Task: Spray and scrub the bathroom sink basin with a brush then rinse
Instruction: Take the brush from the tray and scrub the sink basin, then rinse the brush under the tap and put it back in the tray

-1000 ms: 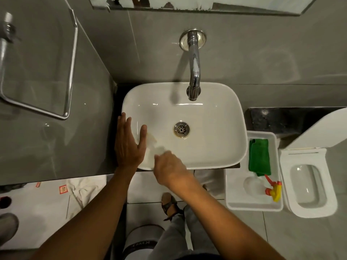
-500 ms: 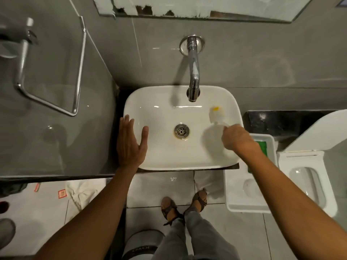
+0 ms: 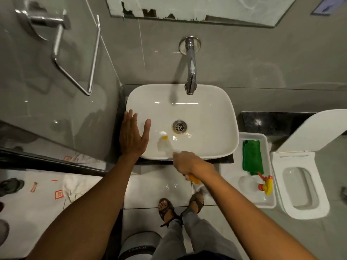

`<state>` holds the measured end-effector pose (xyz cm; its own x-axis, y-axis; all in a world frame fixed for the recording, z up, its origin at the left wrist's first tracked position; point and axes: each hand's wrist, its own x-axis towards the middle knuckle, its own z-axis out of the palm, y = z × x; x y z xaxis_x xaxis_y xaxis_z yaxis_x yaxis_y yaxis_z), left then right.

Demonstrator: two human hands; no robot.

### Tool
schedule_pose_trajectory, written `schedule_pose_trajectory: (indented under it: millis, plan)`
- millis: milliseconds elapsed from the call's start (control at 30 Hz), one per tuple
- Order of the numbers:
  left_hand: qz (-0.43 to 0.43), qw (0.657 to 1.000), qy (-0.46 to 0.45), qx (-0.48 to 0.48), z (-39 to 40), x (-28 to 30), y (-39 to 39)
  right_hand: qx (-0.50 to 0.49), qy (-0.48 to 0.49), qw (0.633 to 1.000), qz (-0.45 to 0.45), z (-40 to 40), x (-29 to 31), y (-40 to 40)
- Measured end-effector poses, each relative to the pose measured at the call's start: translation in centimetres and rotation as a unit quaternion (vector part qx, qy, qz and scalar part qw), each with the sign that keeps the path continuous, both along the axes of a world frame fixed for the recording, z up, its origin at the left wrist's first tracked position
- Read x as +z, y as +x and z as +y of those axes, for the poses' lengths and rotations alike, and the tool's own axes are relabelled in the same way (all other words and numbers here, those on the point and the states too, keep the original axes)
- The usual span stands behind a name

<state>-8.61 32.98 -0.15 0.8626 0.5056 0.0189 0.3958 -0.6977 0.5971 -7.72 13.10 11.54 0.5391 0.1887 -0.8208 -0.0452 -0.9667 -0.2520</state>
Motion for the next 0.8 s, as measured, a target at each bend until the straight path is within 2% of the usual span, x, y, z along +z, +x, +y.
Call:
schedule_pose_trajectory:
  millis: [133, 233, 300, 500, 633, 800]
  plan:
    - [0.029, 0.998, -0.046, 0.005, -1.3, 1.8, 1.3, -0.075, 0.084, 0.994, -0.015, 1.6, -0.1, -1.5]
    - [-0.046, 0.994, -0.095, -0.016, -3.8, 5.5, 3.8, -0.158, 0.11, 0.979, -0.064, 1.1, -0.3, -2.1]
    - [-0.073, 0.991, -0.11, -0.029, -5.9, 8.8, 5.8, -0.176, 0.109, 0.973, -0.098, 0.0, -0.2, -2.1]
    - [-0.047, 0.996, -0.025, -0.07, -10.5, 15.3, 11.5, -0.198, 0.103, 0.964, -0.147, -3.3, 0.0, -1.3]
    - [-0.003, 0.999, 0.016, -0.037, -11.5, 16.0, 13.4, -0.227, 0.115, 0.955, -0.152, -4.4, 0.0, -0.9]
    - [0.005, 1.0, 0.024, 0.002, -11.6, 15.5, 13.3, -0.255, 0.115, 0.947, -0.158, -4.9, 0.2, -0.1]
